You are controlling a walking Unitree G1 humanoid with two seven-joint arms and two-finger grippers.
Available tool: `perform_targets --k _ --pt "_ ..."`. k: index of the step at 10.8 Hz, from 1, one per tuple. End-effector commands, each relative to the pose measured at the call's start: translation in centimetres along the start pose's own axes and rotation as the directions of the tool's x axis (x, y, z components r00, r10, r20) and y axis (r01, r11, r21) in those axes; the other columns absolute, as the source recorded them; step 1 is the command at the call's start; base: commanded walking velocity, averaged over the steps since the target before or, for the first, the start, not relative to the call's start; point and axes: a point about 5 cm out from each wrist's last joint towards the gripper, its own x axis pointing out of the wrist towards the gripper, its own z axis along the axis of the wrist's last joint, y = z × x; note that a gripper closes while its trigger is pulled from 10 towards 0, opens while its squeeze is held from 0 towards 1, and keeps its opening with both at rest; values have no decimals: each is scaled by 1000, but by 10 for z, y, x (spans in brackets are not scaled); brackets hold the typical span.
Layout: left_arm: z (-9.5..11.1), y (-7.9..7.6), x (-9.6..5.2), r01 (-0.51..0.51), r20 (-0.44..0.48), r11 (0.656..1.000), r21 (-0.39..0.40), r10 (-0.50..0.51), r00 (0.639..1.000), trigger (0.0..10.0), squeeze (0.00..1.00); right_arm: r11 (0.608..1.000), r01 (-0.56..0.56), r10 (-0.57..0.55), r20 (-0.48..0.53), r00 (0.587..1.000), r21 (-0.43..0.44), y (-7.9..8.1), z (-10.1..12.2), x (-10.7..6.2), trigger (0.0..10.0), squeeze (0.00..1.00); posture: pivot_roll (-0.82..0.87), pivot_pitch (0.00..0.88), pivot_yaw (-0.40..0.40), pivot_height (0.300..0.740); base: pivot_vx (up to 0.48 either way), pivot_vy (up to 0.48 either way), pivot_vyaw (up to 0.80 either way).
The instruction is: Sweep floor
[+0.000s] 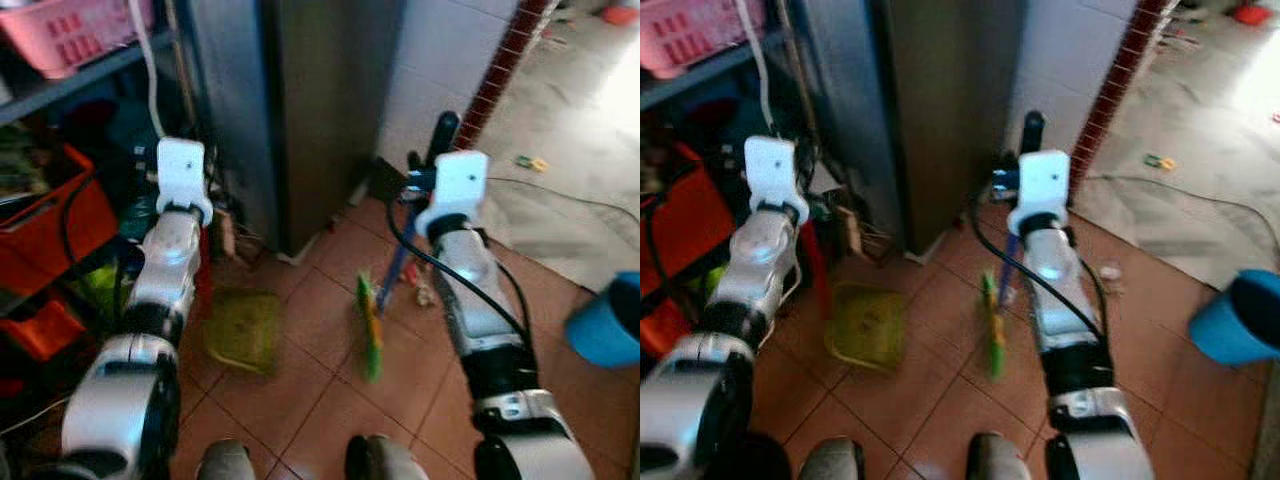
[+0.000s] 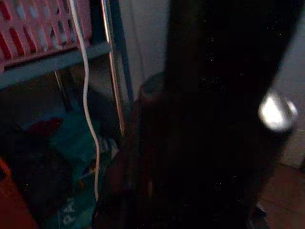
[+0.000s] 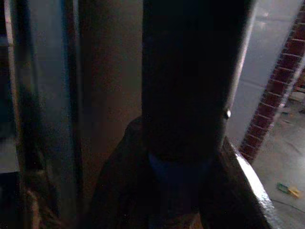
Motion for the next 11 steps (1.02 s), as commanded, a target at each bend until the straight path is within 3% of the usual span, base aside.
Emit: perform_targets --k 1,2,4,5,8,10,11 --pt "5 -3 0 26 13 1000 0 -26 1000 10000 0 1000 0 0 17 1000 -25 -2 3 1 10000 0 69 0 -9 740 0 0 0" --pt "-2 -8 -7 55 -13 999 0 -55 998 10000 0 999 24 -24 7 1000 -23 -7 -7 -6 10000 0 39 0 0 740 0 0 0" --pt "5 -24 0 142 -23 989 50 -141 990 10000 0 992 123 -123 11 992 -23 -28 1 5 10000 0 -26 0 -48 740 0 0 0" --pt "-4 -26 -4 135 -59 989 -62 -138 989 10000 0 989 147 -148 -24 989 -28 -31 -5 0 10000 0 -35 0 -34 740 0 0 -694" --pt "-11 -38 -32 107 -71 984 -140 -118 990 10000 0 994 107 -107 -32 994 4 -17 -12 -5 10000 0 -10 0 0 740 0 0 -800" --pt "-14 -48 -47 109 -79 977 -183 -125 989 10000 0 995 99 -99 -32 995 25 -18 -10 -7 10000 0 25 17 -8 740 0 0 0" --pt "-4 -51 -53 116 -64 975 -191 -130 989 10000 0 995 99 -97 -61 993 29 -23 -17 -12 10000 0 37 34 -34 740 0 0 0"
